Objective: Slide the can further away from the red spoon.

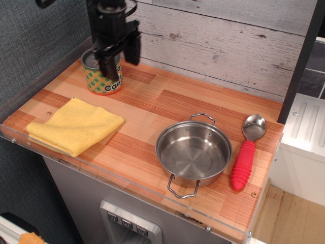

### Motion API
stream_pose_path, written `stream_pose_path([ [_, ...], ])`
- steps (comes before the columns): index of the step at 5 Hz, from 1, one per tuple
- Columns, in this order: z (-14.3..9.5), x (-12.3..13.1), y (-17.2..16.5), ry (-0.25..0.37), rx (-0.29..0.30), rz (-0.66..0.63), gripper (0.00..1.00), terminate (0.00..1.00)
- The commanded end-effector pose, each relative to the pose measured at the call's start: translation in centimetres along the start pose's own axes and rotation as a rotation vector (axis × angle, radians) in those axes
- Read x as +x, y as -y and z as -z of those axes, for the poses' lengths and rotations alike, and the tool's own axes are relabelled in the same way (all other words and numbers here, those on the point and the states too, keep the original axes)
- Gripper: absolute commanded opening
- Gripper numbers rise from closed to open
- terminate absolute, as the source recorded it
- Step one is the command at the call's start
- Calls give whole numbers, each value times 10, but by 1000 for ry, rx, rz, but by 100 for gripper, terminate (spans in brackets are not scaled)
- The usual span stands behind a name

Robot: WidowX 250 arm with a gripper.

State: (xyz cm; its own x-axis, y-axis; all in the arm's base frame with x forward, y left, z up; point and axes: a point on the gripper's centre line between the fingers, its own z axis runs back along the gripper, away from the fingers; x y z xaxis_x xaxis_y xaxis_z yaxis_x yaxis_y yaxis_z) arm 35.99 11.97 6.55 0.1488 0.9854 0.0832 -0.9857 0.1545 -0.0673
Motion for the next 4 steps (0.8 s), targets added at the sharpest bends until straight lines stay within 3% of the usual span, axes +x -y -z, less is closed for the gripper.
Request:
stream_pose_path([
  [1, -47, -23, 18, 19, -84, 217, 100, 0],
  [2, -52, -49, 30, 3, -30, 449, 100, 0],
  [3, -55, -81, 41, 29, -40, 697, 100, 0],
  [4, -59, -109, 42, 7, -68, 855, 100, 0],
])
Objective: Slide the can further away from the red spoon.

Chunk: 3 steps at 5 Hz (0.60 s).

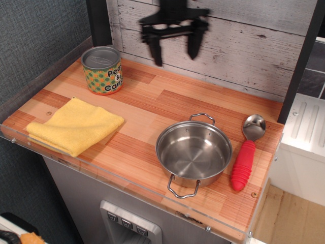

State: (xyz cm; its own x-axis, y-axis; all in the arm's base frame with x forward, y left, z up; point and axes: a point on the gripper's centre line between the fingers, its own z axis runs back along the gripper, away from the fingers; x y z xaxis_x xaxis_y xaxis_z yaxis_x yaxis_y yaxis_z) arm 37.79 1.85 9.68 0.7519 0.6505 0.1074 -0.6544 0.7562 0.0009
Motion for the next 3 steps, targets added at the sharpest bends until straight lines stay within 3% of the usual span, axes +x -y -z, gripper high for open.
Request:
stream_pose_path([
  [1, -25, -26, 29, 23, -51, 301, 100, 0],
  [3, -31, -64, 51, 36, -41, 499, 100, 0],
])
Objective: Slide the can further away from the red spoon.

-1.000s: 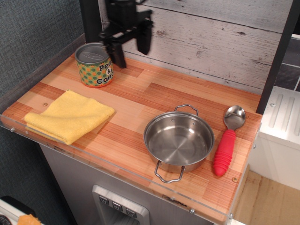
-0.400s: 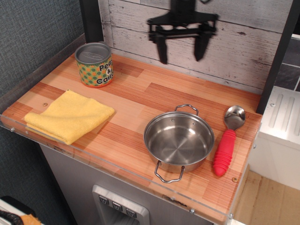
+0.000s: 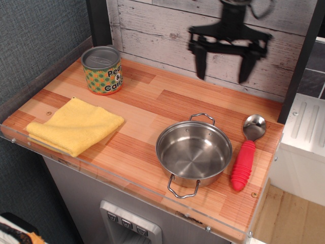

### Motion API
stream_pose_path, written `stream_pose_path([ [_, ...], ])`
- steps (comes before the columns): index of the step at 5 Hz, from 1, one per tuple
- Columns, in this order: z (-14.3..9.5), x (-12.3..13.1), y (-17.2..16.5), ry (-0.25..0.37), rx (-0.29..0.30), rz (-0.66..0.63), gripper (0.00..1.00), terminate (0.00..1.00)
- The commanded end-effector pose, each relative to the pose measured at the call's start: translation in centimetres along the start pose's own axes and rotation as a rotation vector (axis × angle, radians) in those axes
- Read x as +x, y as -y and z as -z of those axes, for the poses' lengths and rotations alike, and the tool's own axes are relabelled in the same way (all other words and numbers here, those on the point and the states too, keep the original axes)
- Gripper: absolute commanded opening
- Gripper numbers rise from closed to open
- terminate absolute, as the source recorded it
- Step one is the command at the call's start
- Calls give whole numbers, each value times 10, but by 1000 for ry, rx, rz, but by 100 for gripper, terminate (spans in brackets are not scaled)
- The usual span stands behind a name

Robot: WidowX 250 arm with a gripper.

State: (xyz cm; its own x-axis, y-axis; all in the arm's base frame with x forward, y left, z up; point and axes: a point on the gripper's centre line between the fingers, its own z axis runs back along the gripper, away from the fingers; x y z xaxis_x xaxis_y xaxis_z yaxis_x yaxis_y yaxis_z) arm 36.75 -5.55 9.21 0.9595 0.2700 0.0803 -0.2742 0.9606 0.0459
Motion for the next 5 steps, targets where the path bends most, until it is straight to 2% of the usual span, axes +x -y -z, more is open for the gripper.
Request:
stream_pose_path([
  [1, -31, -19, 15, 72, -12, 113, 100, 0],
  [3, -32, -42, 12, 76, -57, 150, 100, 0],
  [4, -32, -42, 12, 76, -57, 150, 100, 0],
  [5, -32, -42, 12, 76, -57, 150, 100, 100],
])
